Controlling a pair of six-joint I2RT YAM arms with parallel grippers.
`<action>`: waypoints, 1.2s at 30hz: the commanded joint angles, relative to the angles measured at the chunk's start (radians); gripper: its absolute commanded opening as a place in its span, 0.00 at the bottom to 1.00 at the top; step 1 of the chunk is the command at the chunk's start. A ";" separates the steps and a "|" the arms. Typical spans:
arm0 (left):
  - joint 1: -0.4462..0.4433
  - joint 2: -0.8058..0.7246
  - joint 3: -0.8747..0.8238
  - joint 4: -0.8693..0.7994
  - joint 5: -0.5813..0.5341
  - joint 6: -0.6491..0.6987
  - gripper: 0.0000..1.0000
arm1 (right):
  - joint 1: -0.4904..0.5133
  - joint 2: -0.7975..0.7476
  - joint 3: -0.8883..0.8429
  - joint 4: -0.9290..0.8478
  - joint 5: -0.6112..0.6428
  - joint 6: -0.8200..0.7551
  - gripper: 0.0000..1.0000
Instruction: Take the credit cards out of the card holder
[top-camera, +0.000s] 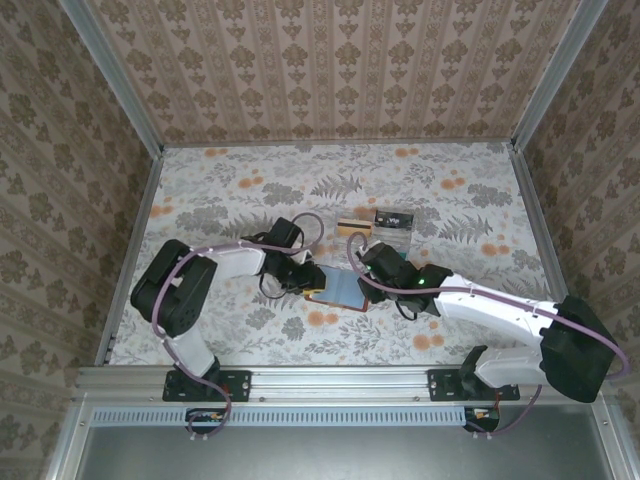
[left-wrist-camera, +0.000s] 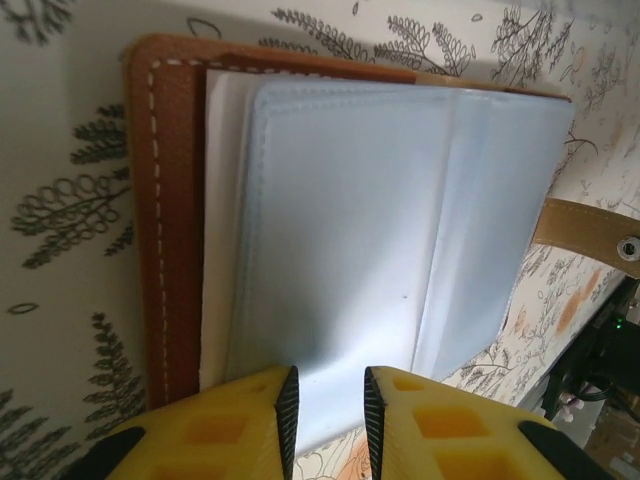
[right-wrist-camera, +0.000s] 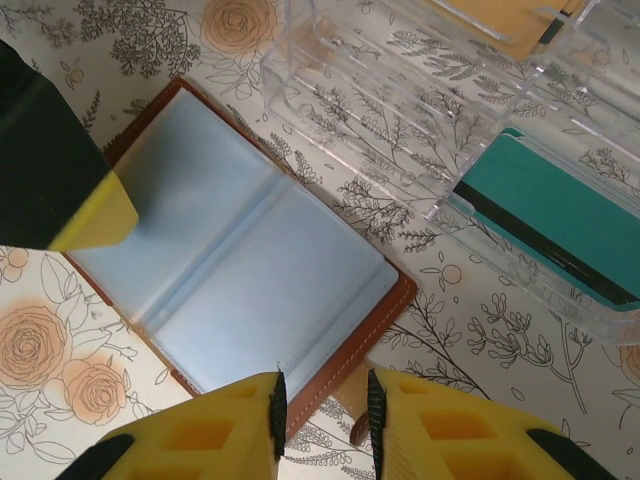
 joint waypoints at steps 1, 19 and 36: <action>-0.026 0.034 0.037 -0.032 0.026 0.035 0.28 | 0.008 -0.025 -0.009 0.006 0.033 0.017 0.31; -0.048 0.012 0.091 -0.094 -0.065 0.061 0.33 | 0.008 -0.010 -0.016 0.005 0.036 0.030 0.33; 0.025 -0.017 0.004 -0.068 -0.088 0.031 0.32 | 0.033 0.177 -0.035 0.126 -0.071 0.118 0.27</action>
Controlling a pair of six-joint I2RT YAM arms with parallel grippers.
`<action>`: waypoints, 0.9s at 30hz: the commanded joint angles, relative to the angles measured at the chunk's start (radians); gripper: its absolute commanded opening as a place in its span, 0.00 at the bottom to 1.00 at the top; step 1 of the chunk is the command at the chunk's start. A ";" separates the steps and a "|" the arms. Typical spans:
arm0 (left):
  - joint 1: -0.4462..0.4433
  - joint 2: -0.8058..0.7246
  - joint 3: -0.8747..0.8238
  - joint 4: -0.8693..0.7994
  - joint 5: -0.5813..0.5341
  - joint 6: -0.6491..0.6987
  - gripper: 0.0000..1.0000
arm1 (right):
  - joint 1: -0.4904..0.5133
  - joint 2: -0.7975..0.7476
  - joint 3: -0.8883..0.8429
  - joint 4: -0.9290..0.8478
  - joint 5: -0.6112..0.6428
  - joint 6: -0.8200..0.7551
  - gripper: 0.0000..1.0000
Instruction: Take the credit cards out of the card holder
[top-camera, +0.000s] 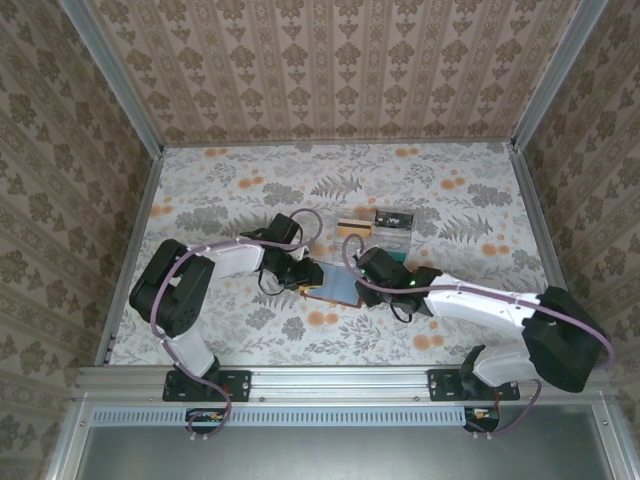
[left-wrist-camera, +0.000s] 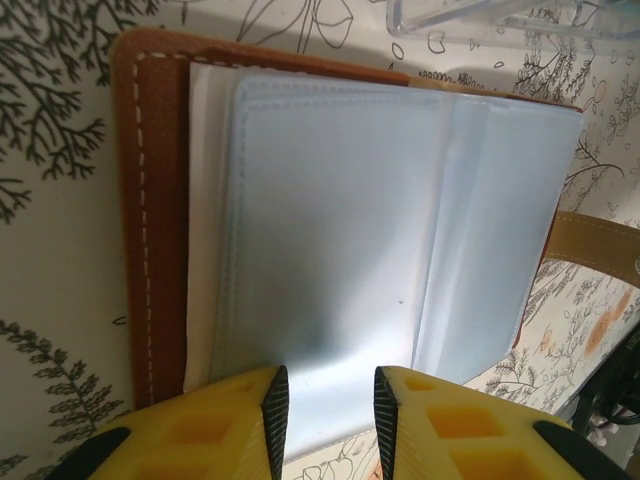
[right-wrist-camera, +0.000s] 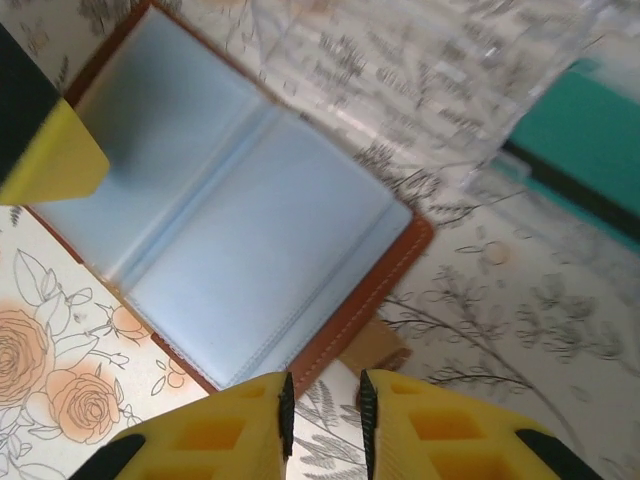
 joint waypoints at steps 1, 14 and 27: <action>-0.001 -0.005 -0.021 -0.012 -0.015 -0.004 0.32 | 0.021 0.093 -0.001 0.060 -0.046 0.050 0.26; -0.068 0.049 0.012 0.029 0.059 -0.001 0.33 | 0.025 0.249 -0.002 0.119 -0.064 0.094 0.23; 0.008 -0.121 0.034 -0.080 -0.008 0.018 0.47 | 0.025 0.138 0.017 0.058 -0.006 0.065 0.27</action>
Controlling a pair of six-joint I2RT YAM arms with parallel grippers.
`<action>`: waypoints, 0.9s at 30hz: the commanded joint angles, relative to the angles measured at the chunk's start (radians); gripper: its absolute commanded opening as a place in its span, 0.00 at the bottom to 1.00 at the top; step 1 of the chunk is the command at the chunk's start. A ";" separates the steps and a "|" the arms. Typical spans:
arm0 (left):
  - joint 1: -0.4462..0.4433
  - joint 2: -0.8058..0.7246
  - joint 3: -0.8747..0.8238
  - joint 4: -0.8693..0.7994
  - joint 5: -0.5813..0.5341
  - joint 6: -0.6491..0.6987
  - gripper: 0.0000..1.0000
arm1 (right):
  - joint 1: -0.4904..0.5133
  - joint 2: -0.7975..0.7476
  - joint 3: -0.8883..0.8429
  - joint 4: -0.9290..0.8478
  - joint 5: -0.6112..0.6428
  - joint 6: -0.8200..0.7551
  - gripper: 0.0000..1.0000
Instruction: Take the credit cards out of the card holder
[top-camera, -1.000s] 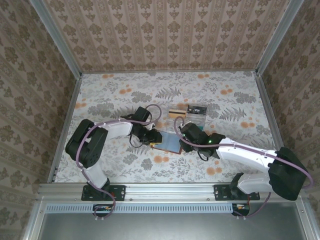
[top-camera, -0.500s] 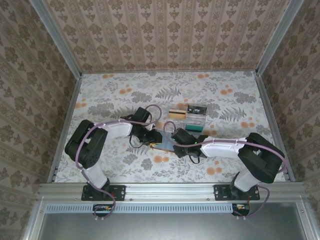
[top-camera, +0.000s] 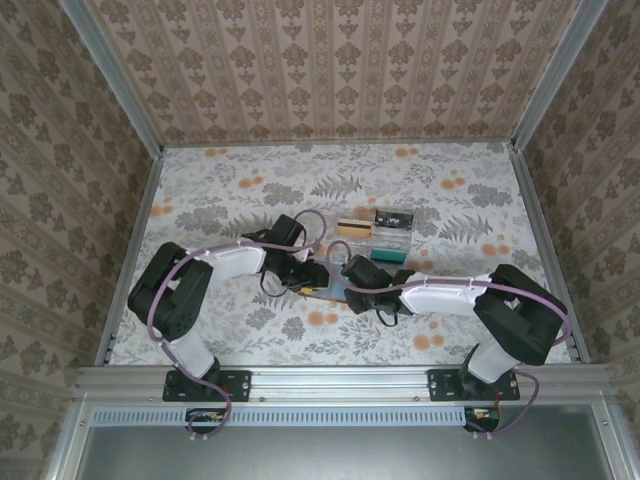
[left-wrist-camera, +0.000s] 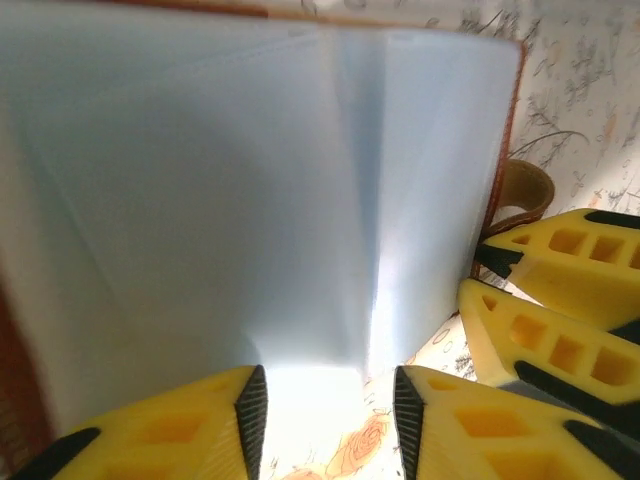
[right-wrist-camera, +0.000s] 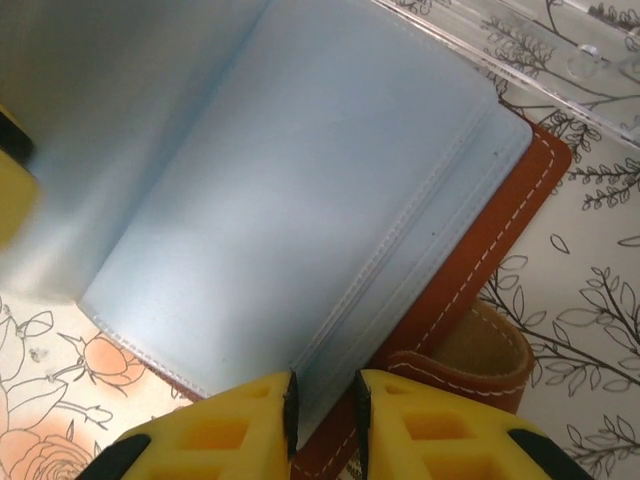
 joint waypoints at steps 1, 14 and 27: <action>0.039 -0.095 0.038 -0.075 -0.033 0.020 0.49 | 0.004 -0.063 0.019 -0.070 0.044 -0.017 0.28; 0.199 -0.447 -0.018 -0.153 -0.391 0.029 1.00 | -0.028 -0.418 -0.026 -0.124 0.329 -0.033 0.61; 0.322 -0.779 -0.241 -0.014 -1.018 0.244 1.00 | -0.275 -0.848 -0.309 0.024 0.553 -0.034 1.00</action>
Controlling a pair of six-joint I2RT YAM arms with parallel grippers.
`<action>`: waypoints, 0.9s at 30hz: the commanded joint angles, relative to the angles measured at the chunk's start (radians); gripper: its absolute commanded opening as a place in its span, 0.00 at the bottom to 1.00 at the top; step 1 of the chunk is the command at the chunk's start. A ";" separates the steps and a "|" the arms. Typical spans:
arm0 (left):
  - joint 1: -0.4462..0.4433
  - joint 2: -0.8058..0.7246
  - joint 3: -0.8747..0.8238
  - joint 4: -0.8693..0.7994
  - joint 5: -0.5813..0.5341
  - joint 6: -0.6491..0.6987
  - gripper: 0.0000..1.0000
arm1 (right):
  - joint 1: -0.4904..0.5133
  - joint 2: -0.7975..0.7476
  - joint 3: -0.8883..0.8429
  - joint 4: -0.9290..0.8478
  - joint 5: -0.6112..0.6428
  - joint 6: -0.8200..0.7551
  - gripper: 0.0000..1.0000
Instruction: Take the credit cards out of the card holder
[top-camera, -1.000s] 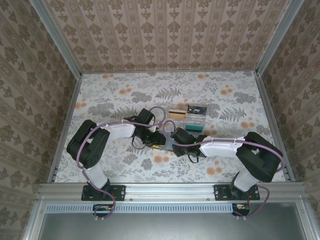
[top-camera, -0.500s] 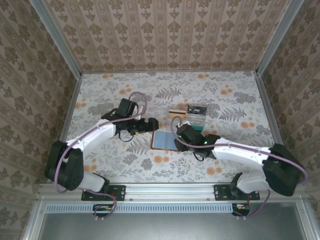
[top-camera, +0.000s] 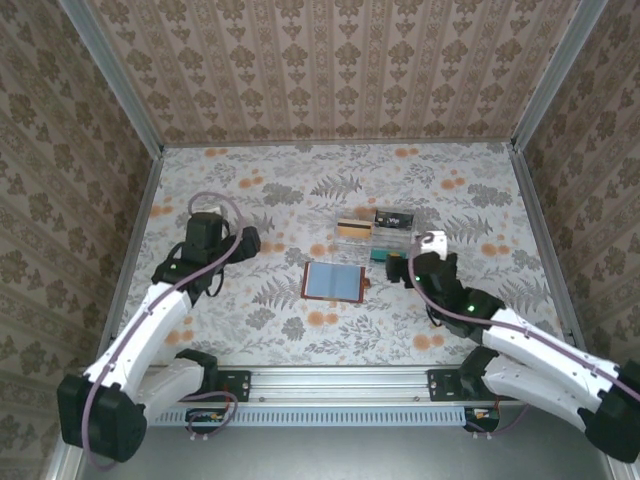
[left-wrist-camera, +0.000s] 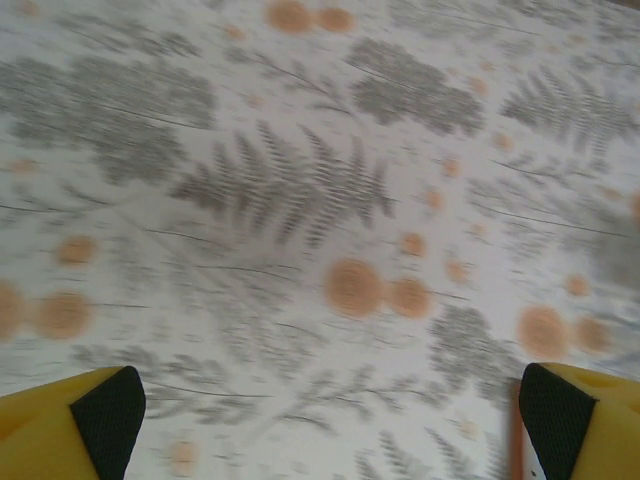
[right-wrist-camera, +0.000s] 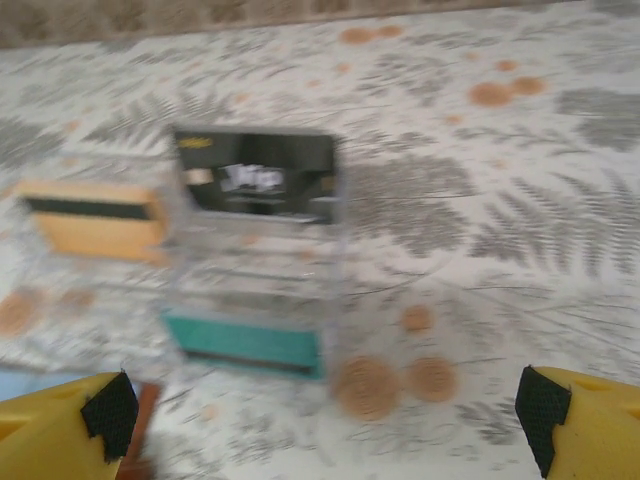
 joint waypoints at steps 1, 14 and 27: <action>0.037 -0.020 -0.043 0.076 -0.219 0.119 1.00 | -0.083 -0.071 -0.065 0.089 0.091 -0.025 1.00; 0.292 0.284 -0.197 0.635 -0.112 0.325 1.00 | -0.444 0.127 -0.109 0.469 -0.017 -0.243 1.00; 0.321 0.579 -0.159 1.000 0.159 0.448 1.00 | -0.628 0.683 -0.037 0.943 -0.278 -0.317 1.00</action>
